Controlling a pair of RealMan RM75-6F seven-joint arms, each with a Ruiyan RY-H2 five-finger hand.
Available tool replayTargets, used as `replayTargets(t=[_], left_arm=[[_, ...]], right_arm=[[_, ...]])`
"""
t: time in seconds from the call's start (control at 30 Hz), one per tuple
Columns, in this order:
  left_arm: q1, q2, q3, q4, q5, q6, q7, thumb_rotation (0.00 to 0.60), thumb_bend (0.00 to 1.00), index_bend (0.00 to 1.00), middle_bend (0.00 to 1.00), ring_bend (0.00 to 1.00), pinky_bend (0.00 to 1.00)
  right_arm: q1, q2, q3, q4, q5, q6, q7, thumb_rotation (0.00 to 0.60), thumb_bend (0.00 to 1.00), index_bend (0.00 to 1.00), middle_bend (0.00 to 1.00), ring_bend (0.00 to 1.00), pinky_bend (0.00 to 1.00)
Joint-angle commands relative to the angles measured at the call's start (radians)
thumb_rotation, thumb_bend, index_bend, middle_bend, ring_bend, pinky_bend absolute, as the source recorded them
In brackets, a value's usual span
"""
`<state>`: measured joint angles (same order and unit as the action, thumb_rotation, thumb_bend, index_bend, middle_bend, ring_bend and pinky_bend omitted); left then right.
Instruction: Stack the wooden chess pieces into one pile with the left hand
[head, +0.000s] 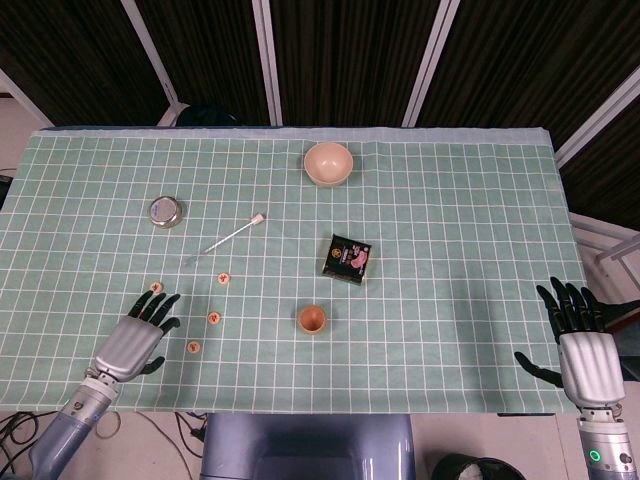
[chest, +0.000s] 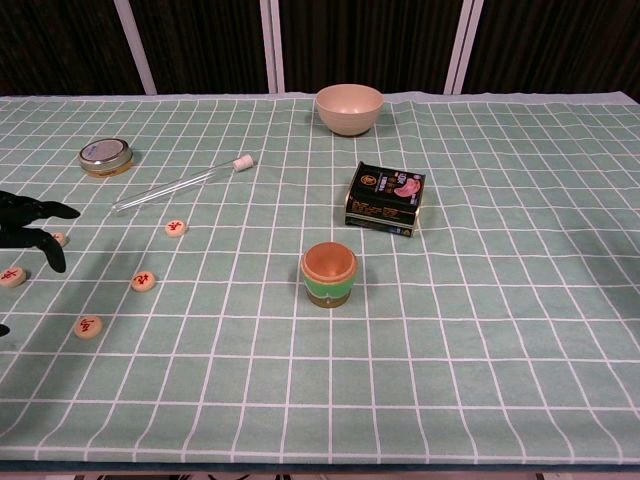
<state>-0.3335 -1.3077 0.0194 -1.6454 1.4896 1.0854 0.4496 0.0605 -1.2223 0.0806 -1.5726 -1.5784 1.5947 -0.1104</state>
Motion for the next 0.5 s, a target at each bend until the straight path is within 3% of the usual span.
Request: replayTargets(t=[0.03,0.5], left_arm=[[-0.011,-0.034,0.000,0.024,-0.003,-0.004,0.015,0.600,0.23,0.36,0.00,0.00,0.00],[-0.030,-0.121,0.007,0.066,-0.033,-0.004,0.121,0.600,0.27,0.45,0.00,0.00,0.00]], right_arm=[[0.000,0.001,0.001,0.000,0.001,0.000,0.002,0.600,0.23,0.09,0.01,0.02,0.00],[-0.001,0.005,0.005,-0.002,0.008,-0.001,0.014,0.600,0.23,0.09,0.01,0.02,0.00]])
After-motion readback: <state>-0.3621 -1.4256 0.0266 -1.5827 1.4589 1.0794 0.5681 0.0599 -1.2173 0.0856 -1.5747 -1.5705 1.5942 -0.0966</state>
